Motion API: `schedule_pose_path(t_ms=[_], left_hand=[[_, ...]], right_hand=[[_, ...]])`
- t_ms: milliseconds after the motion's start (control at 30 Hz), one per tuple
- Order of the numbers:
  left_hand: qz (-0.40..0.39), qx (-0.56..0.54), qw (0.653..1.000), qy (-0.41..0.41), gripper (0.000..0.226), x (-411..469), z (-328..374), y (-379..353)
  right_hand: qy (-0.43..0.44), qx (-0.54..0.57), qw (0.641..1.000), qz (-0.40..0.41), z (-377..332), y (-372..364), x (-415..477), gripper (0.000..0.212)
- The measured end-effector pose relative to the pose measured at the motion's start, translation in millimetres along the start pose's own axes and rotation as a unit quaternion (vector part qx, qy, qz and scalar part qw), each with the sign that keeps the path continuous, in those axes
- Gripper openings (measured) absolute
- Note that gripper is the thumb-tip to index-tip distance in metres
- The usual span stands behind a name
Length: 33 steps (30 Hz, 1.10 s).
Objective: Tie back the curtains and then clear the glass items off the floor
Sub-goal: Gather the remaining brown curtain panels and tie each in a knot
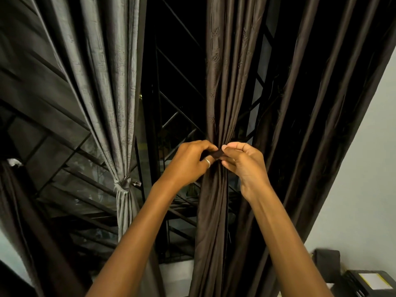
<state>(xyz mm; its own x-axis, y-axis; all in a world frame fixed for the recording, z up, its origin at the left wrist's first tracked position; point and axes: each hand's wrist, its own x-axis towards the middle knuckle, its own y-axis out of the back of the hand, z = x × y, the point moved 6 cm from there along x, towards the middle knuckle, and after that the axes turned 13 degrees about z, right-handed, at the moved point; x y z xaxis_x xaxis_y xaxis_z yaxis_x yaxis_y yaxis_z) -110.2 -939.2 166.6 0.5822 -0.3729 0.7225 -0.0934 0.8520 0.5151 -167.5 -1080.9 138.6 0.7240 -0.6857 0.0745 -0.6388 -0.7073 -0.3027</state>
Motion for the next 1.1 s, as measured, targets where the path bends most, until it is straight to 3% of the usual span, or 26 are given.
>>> schedule_pose_path(t_ms=[100,167,300,400,633,833,967,1100], left_hand=[[0.026,0.000,0.999,0.024,0.018,2.4,-2.0,4.1],[0.031,-0.007,0.999,0.044,0.014,4.6,-3.7,5.0],[0.026,-0.007,0.998,0.065,0.013,12.2,-3.4,4.1],[0.022,-0.005,0.997,0.073,0.014,16.8,-3.5,0.3],[0.011,-0.013,0.997,0.069,0.014,17.5,-6.1,-3.4],[-0.010,0.022,0.999,0.049,0.015,15.9,-3.6,-0.8],[0.020,0.130,0.991,0.012,0.015,11.3,4.5,9.9],[0.022,0.145,0.989,-0.003,0.017,7.9,11.4,12.3]], right_hand=[[0.020,-0.009,1.000,0.005,3.2,-2.1,-6.4,0.020],[0.074,-0.072,0.994,0.033,9.7,0.9,-13.7,0.015],[0.192,-0.255,0.948,0.007,26.4,-8.4,-38.4,0.024],[0.239,-0.316,0.918,-0.001,34.3,-18.2,-44.5,0.041],[0.359,-0.395,0.844,0.053,30.9,-19.5,-44.9,0.008],[0.394,-0.360,0.846,-0.007,29.4,-30.2,-42.8,0.026],[0.382,-0.336,0.860,0.018,25.8,-19.0,-34.4,0.019],[0.340,-0.293,0.893,0.009,26.4,-11.4,-24.1,0.022]])
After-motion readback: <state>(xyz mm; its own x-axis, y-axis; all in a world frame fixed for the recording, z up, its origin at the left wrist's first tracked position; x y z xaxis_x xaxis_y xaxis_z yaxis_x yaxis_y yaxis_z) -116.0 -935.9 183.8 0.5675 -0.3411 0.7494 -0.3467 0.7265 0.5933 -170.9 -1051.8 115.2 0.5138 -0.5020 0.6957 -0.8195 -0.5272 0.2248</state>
